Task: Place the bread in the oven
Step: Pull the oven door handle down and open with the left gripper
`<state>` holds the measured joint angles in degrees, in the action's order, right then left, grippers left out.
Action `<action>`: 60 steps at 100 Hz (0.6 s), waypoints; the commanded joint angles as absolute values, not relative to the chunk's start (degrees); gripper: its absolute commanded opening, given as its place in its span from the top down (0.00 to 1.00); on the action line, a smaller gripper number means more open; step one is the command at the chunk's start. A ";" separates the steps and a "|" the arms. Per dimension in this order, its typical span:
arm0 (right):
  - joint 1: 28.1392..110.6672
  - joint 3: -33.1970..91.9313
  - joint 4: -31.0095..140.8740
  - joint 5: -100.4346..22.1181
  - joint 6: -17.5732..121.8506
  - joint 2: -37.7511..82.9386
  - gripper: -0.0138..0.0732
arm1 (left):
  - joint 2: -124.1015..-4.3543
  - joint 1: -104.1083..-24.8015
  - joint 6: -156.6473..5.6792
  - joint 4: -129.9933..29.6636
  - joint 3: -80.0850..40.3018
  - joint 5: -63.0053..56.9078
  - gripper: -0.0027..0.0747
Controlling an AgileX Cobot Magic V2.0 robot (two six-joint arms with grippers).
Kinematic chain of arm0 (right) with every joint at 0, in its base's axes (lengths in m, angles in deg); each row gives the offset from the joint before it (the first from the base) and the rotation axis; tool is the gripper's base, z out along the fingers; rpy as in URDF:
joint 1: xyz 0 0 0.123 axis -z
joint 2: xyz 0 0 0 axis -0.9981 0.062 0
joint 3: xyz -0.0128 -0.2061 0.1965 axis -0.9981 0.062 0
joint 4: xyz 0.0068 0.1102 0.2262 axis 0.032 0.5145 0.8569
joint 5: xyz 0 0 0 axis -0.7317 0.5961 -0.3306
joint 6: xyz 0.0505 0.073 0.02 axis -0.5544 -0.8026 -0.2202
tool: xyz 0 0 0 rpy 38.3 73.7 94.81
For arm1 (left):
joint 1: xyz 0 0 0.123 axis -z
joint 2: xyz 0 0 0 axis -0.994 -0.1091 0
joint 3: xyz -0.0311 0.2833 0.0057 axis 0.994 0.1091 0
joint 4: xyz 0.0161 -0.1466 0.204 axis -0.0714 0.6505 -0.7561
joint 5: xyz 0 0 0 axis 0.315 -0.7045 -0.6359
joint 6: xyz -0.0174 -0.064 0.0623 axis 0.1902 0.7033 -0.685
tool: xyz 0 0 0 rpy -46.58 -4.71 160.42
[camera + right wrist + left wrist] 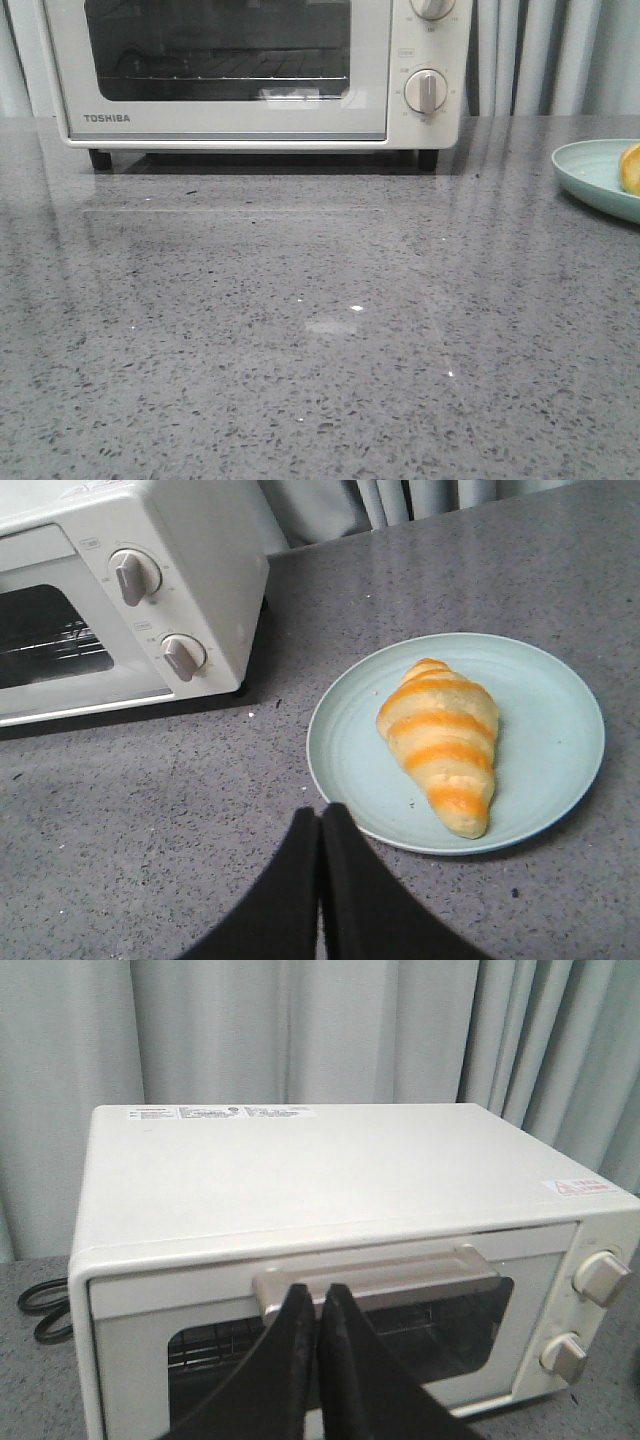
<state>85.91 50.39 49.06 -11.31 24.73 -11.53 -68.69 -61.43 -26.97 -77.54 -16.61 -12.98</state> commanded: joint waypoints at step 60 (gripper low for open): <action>84.04 48.26 49.55 -14.90 24.87 -10.61 0.90 | -91.08 -56.51 -26.49 -77.77 -32.88 -25.58 0.99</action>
